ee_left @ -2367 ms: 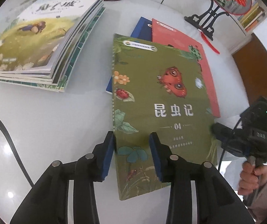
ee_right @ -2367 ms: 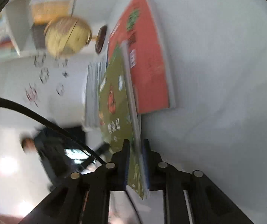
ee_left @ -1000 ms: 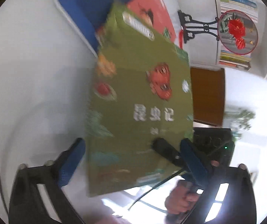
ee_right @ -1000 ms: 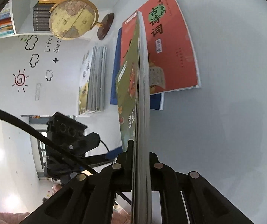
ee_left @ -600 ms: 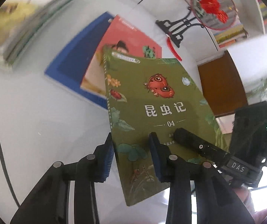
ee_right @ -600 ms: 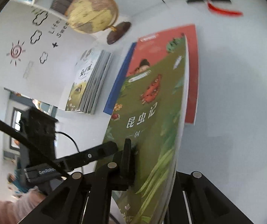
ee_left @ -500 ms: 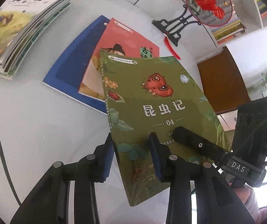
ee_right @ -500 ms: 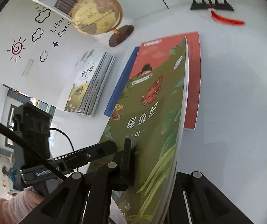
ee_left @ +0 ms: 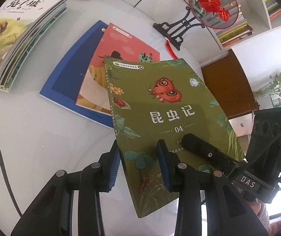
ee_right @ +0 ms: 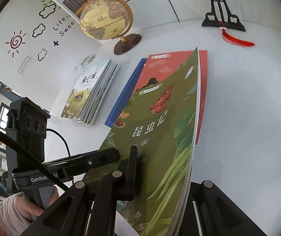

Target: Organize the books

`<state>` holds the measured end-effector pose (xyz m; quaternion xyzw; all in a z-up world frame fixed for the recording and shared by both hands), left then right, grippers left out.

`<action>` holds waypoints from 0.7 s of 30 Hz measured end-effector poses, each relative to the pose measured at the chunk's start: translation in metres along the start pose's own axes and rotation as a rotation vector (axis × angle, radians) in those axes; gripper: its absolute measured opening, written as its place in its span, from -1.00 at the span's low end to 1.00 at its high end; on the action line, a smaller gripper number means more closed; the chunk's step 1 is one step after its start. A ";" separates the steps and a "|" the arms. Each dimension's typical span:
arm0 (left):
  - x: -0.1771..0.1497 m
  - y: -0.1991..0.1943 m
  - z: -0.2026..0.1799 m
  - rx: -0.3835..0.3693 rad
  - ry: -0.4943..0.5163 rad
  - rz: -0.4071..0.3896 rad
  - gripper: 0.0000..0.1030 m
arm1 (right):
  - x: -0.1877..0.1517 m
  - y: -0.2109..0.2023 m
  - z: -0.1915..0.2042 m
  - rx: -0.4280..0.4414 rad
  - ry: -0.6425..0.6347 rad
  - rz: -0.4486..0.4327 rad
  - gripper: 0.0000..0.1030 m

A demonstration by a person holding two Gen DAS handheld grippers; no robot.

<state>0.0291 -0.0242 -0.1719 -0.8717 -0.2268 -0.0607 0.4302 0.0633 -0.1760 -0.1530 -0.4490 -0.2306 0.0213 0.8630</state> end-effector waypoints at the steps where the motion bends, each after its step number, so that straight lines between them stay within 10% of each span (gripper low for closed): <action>1: 0.002 -0.001 0.000 -0.004 0.003 -0.003 -0.37 | 0.001 -0.001 0.001 -0.002 -0.003 -0.006 -0.78; 21: 0.064 -0.087 0.052 -0.055 -0.017 -0.127 -0.37 | 0.048 0.012 0.096 -0.021 -0.072 -0.115 -0.77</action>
Point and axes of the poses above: each gripper's, at about its wrist camera, not at the fingertips, and y roughly the way its jaws point, z to its left, x to its top, the point moved 3 cm from there along y, roughly the way its jaws point, and after that the axes turned 3 degrees about y, right-handed, at the moved point
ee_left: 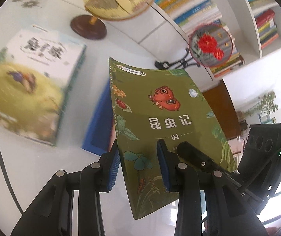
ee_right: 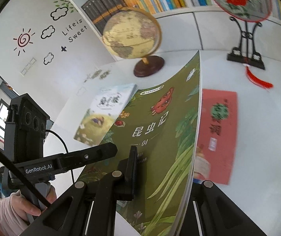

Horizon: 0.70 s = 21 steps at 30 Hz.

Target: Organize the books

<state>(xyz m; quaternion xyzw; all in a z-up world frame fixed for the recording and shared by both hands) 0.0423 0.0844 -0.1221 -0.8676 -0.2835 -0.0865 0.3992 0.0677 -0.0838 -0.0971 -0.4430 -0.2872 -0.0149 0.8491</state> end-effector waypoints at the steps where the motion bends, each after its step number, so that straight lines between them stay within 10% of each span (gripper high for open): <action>1: 0.004 -0.005 0.008 0.001 -0.007 -0.005 -0.37 | 0.002 0.005 0.006 0.001 -0.002 -0.002 -0.77; 21: 0.079 -0.068 0.169 0.084 -0.036 -0.004 -0.37 | 0.033 0.157 0.139 0.022 0.046 -0.046 -0.76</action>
Point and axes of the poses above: each gripper's, at about its wrist camera, not at the fingertips, and y roughly the way its jaws point, z to its left, x to its top, the point moved 3 cm from there along y, roughly the way its jaws point, and after that the axes turned 3 degrees about y, right-handed, at the moved point
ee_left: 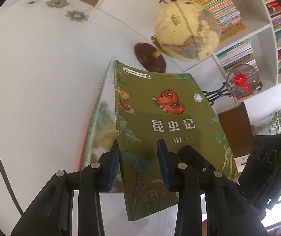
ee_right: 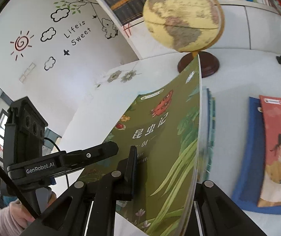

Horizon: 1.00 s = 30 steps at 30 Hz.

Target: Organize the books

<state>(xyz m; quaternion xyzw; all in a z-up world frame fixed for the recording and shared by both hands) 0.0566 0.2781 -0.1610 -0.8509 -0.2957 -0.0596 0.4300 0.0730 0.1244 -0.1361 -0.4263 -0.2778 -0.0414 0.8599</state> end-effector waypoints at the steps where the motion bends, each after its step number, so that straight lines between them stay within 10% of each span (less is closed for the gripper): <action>1: 0.002 0.002 0.003 0.001 0.005 0.006 -0.37 | 0.000 0.003 0.001 -0.006 0.008 -0.003 -0.76; 16: 0.013 0.004 0.039 0.084 -0.051 -0.002 -0.37 | -0.015 0.037 -0.019 -0.122 0.234 0.216 0.00; 23: 0.018 -0.021 0.032 0.205 -0.028 -0.062 -0.30 | -0.024 0.016 -0.028 -0.168 0.203 0.295 0.01; 30: 0.028 -0.018 -0.014 0.349 0.068 -0.079 0.07 | -0.026 -0.065 -0.092 -0.245 0.272 0.148 0.03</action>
Point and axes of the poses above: each gripper's, at about its wrist camera, not at the fingertips, and y roughly the way its jaws point, z to its left, x to its top, the point moved 3 cm from there along y, roughly the way its jaws point, and after that the axes turned 3 degrees about y, right-handed, at the moved point
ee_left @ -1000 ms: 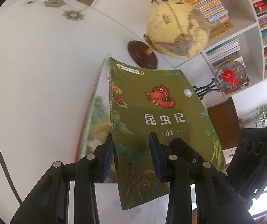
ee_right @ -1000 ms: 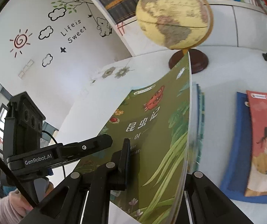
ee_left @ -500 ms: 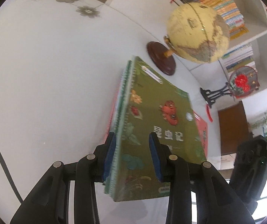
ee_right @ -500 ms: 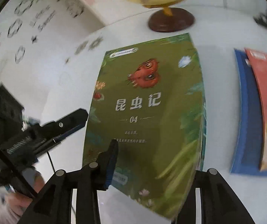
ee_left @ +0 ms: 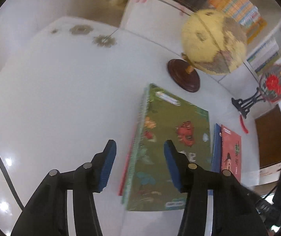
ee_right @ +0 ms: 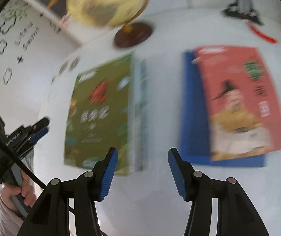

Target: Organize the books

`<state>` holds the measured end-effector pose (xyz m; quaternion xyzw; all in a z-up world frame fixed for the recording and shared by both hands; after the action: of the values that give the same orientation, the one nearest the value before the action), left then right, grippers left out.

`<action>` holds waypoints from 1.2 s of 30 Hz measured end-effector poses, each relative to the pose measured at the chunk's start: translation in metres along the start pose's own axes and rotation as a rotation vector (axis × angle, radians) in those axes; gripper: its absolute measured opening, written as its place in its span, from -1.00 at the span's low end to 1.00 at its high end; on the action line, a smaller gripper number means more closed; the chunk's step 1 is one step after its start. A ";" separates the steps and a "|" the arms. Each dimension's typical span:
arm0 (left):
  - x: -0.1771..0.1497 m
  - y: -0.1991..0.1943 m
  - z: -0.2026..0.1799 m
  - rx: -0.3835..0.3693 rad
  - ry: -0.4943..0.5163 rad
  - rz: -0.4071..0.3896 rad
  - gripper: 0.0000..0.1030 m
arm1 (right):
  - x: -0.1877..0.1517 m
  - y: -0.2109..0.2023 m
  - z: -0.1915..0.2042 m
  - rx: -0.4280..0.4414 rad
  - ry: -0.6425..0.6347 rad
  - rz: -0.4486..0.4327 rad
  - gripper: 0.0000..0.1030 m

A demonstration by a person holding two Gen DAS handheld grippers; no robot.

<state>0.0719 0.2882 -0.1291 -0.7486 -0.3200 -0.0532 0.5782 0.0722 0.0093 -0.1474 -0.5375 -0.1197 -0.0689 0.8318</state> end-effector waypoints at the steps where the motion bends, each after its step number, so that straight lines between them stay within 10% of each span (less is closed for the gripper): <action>1: 0.001 0.002 -0.013 0.005 0.018 0.000 0.42 | 0.003 -0.007 -0.010 -0.011 0.000 -0.021 0.04; 3: 0.002 0.008 -0.045 -0.008 0.044 -0.006 0.67 | 0.013 -0.024 -0.040 -0.048 -0.006 -0.078 0.04; 16: -0.070 0.120 -0.239 -0.185 0.236 0.229 0.67 | 0.061 -0.038 -0.192 -0.089 -0.014 -0.134 0.10; 26: -0.105 0.146 -0.258 -0.145 0.215 0.233 0.74 | 0.064 0.006 -0.221 0.074 -0.024 -0.006 0.10; 29: -0.109 0.146 -0.262 -0.155 0.240 0.214 0.90 | 0.064 0.005 -0.220 0.109 -0.042 -0.032 0.20; 33: -0.116 0.145 -0.266 -0.134 0.275 0.185 0.98 | 0.064 0.008 -0.218 0.195 -0.052 -0.033 0.97; 36: -0.118 0.149 -0.272 -0.093 0.310 0.182 0.98 | 0.063 0.012 -0.210 0.179 -0.078 0.009 1.00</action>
<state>0.1377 -0.0247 -0.2174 -0.7832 -0.1552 -0.1302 0.5878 0.1616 -0.1763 -0.2230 -0.4637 -0.1552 -0.0334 0.8716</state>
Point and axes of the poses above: each gripper's, at about its wrist camera, not at the fingertips, and y roughly the way its jaws point, z to its left, x to its top, the point moved 3 cm from there along y, roughly the way its jaws point, and after that the axes turned 3 degrees about y, right-handed, at the moved point
